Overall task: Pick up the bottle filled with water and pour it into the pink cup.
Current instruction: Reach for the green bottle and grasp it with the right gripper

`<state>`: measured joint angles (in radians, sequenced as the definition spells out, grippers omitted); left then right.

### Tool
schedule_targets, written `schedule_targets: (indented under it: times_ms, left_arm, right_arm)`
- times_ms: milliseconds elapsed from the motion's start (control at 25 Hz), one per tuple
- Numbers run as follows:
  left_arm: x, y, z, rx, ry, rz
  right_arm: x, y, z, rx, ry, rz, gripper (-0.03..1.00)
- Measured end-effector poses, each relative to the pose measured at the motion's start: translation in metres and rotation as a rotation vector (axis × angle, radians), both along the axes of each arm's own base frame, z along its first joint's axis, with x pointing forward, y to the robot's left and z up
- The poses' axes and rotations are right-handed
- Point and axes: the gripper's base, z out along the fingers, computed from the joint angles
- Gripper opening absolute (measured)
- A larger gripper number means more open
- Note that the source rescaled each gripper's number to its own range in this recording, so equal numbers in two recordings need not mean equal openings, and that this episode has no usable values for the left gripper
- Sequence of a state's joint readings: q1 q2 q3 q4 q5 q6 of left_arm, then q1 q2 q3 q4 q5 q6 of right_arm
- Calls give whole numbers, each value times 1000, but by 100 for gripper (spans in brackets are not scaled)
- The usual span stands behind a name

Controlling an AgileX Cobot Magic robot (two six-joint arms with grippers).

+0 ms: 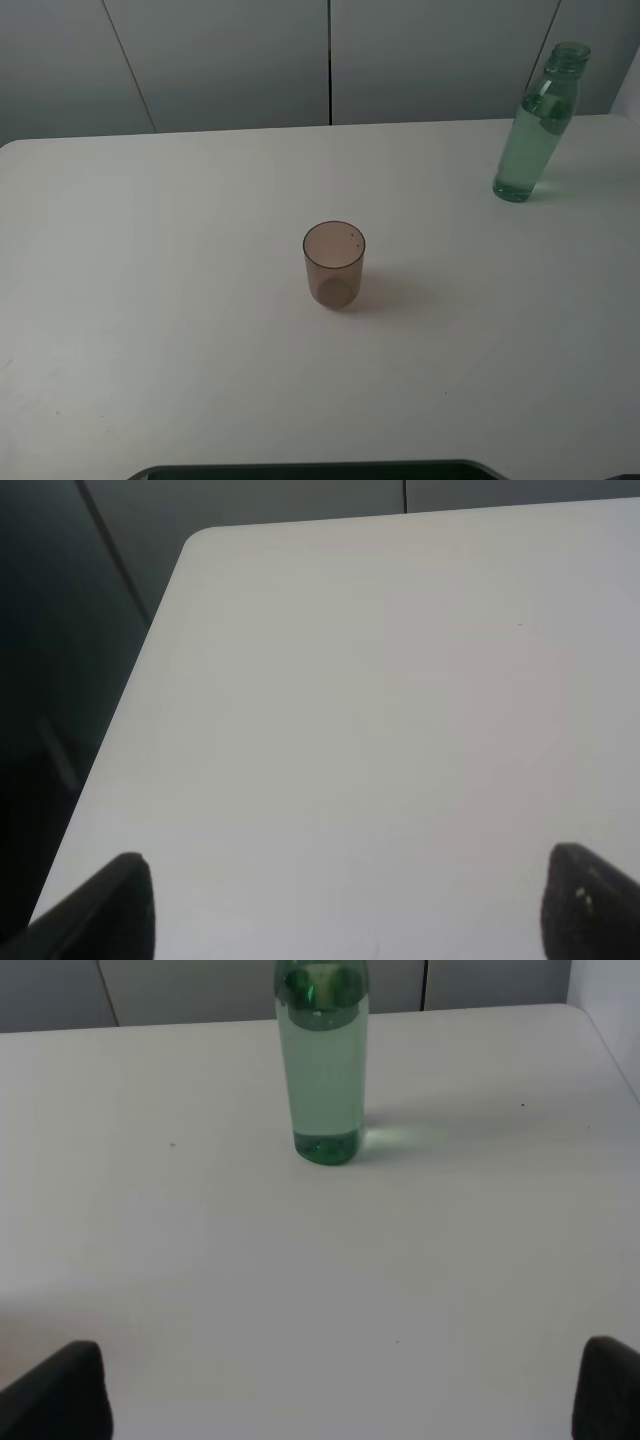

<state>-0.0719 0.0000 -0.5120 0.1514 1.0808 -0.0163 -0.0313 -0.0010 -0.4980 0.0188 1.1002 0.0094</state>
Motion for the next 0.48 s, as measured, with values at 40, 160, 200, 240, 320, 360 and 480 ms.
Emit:
schedule_targets:
  times_ms: [40,160,200,240,320,360,480]
  left_arm:
    - [0,0,0,0,0,0]
    - [0,0,0,0,0,0]
    - [0,0,0,0,0,0]
    - [0,0,0,0,0,0]
    - [0,0,0,0,0,0]
    - [0,0,0,0,0,0]
    - [0,0,0,0,0,0]
  right_arm:
    - [0,0,0,0,0,0,100]
    - [0,0,0,0,0,0,100]
    - [0,0,0,0,0,0,100]
    - [0,0,0,0,0,0,100]
    - [0,0,0,0,0,0,100]
    - [0,0,0,0,0,0,100]
    - [0,0,0,0,0,0,100]
